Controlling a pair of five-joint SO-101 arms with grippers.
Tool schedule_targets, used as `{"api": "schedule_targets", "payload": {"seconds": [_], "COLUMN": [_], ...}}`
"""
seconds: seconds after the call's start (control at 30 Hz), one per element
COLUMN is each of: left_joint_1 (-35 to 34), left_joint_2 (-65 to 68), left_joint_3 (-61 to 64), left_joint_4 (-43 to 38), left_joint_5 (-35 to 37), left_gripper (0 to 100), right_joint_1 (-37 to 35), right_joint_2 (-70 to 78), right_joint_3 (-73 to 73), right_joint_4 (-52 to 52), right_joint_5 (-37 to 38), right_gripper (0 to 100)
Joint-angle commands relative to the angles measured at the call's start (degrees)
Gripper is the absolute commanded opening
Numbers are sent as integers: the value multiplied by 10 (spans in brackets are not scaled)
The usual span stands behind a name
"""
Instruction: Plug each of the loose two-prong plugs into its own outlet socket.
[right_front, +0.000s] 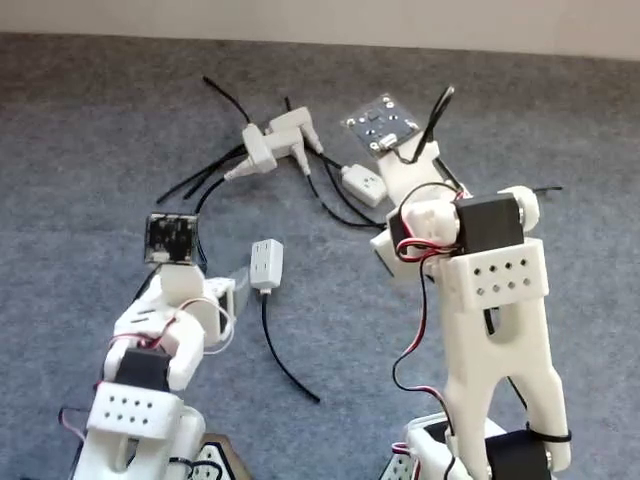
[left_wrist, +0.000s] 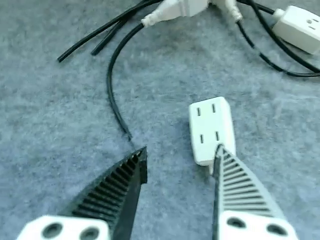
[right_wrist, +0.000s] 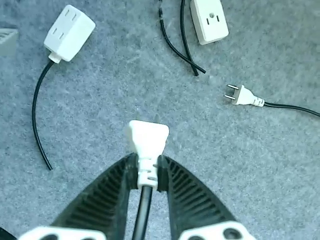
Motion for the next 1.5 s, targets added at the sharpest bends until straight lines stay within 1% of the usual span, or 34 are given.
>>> {"api": "schedule_targets", "payload": {"seconds": [0.0, 0.17, 0.27, 0.37, 0.47, 0.53, 0.7, 0.8, 0.87, 0.97, 1.03, 1.13, 1.27, 1.37, 1.47], "left_joint_1": [45, 80, 94, 92, 84, 72, 44, 54, 70, 82, 74, 74, 96, 114, 123], "left_joint_2": [154, 433, 578, 690, 762, 776, 758, 769, 793, 836, 859, 879, 884, 883, 883], "left_joint_3": [-138, -348, -464, -543, -582, -589, -581, -557, -548, -563, -589, -622, -655, -671, -684], "left_joint_4": [20, 91, 130, 145, 145, 145, 144, 135, 113, 106, 110, 149, 174, 189, 217], "left_joint_5": [34, 105, 133, 152, 155, 154, 154, 155, 156, 165, 197, 237, 287, 352, 437], "left_gripper": [242, 242, 242, 242, 239, 239, 239, 239, 239, 239, 238, 223, 102, 2, 30], "right_joint_1": [5, 5, 5, 5, 5, 5, 5, 5, 5, 5, 5, 5, 5, 5, 5], "right_joint_2": [-4, -4, -4, -4, -4, -4, -4, -4, -4, -4, -4, -4, -4, -4, -4], "right_joint_3": [-2, 24, 23, 23, 24, 24, 24, 24, 24, 24, 24, 24, 24, 24, 25], "right_joint_4": [22, 22, 22, 22, 22, 22, 22, 22, 22, 22, 22, 22, 22, 22, 22], "right_joint_5": [-5, -6, -6, -6, -6, -6, -6, -6, -6, -6, -6, -6, -6, -6, -6], "right_gripper": [6, 6, 6, 6, 6, 6, 6, 6, 6, 6, 6, 6, 6, 6, 6]}}
